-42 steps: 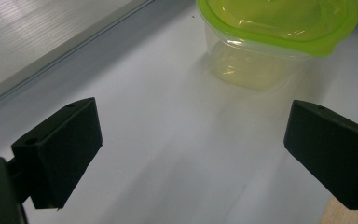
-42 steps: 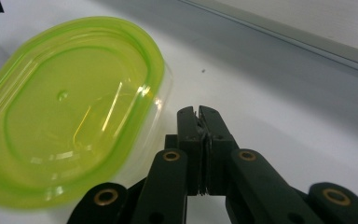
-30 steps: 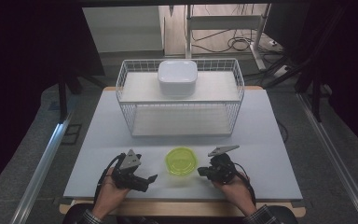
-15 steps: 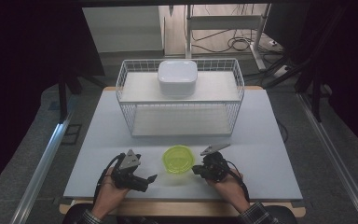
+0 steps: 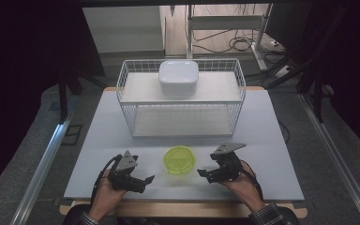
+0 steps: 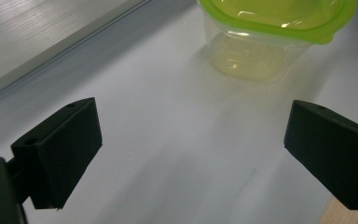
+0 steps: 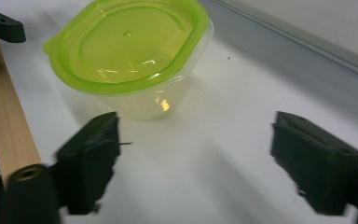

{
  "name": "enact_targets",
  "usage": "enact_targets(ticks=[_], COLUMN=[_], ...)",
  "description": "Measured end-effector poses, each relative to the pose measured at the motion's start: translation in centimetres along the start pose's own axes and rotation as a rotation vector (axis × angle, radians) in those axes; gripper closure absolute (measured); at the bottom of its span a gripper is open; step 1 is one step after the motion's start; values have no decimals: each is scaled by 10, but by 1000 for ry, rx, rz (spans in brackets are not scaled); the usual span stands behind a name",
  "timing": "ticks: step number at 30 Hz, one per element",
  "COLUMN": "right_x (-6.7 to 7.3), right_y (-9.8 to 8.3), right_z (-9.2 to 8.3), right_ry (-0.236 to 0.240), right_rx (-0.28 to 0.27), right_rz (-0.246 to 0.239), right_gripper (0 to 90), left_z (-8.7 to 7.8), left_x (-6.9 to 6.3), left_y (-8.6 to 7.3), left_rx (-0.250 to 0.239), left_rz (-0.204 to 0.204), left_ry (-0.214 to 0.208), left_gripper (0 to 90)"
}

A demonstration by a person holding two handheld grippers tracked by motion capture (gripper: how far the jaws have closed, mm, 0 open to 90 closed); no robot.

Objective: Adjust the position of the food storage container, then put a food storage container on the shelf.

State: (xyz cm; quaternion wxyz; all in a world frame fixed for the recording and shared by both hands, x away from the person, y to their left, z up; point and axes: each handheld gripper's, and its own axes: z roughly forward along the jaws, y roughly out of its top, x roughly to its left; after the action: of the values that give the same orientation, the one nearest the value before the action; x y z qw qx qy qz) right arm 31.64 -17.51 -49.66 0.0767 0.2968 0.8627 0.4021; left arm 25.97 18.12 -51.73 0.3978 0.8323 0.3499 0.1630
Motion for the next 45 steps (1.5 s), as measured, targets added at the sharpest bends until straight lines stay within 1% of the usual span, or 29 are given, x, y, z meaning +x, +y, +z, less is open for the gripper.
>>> enact_targets(ticks=[2, 4, 8, 13, 15, 16, 19, 20, 21, 22, 25, 29, 30, 31, 32, 33, 36, 39, 40, 41, 42, 43, 44, 45], right_x=[-2, -2, -3, -1, 0, 0, -1, -1, -1, -2, -5, -8, -9, -9, -9, -10, -13, -16, -17, -20, -21, -21, -24, -25], right_y=[-1, -3, -4, -2, -1, -1, 2, 2, 5, 6, 11, 18, 20, 20, 21, 24, 29, 32, 34, 38, 39, 39, 42, 43], right_z=[1, 2, 4, 6, 6, 7, 7, 7, 6, 5, 4, 5, 6, 6, 6, 8, 11, 14, 16, 21, 23, 23, 27, 29], right_ry=[11, 7, 1, -15, -20, -18, -3, -3, -14, -18, 2, 40, 45, 45, 50, 60, 77, 87, 94, 117, 123, 123, 137, 145], right_rx=[2, 5, 21, 11, 18, 19, 29, 29, 41, 42, 42, 27, 21, 21, 14, 8, 14, 16, 21, 25, 29, 29, 33, 34], right_rz=[-8, -11, -10, -13, -7, -4, 24, 24, 36, 45, 76, 124, 128, 128, 131, 144, 171, 184, 195, 218, 232, 232, 255, 264], right_gripper=[88, 68, 49, 43, 36, 34, 31, 31, 48, 71, 142, 267, 291, 291, 317, 365, 422, 459, 478, 514, 531, 531, 563, 574], left_z=[-1, -1, 0, 0, 0, 0, 1, 1, 1, 1, 0, -2, -2, -2, -2, -2, -3, -2, -2, -2, -2, -2, -2, -2], left_x=[1, 1, -1, 0, 0, 0, 0, 0, 0, 0, 0, 0, 0, 0, 1, 1, 0, 0, 0, 0, 0, 0, 0, 0], left_y=[-2, -3, -2, -3, -3, -3, -3, -3, -3, -3, -4, -5, -5, -5, -6, -6, -6, -6, -6, -6, -6, -6, -6, -6], left_rx=[0, 0, 3, 4, 2, 2, 7, 7, 9, 10, 8, 4, 3, 3, 2, 2, 1, 2, 2, 1, 1, 1, 0, 3], left_rz=[-6, -9, 3, 3, 1, 0, 5, 5, 7, 7, 3, -2, -3, -3, -4, -5, -6, -3, -1, 0, 0, 0, -2, 2], left_ry=[-1, -1, -1, -3, -2, -2, -3, -3, -2, -2, 2, 7, 7, 7, 7, 7, 7, 8, 8, 8, 8, 8, 6, 6], left_gripper=[40, 40, 39, 38, 39, 39, 39, 38, 38, 38, 38, 38, 38, 38, 38, 38, 38, 38, 38, 38, 38, 38, 38, 38])
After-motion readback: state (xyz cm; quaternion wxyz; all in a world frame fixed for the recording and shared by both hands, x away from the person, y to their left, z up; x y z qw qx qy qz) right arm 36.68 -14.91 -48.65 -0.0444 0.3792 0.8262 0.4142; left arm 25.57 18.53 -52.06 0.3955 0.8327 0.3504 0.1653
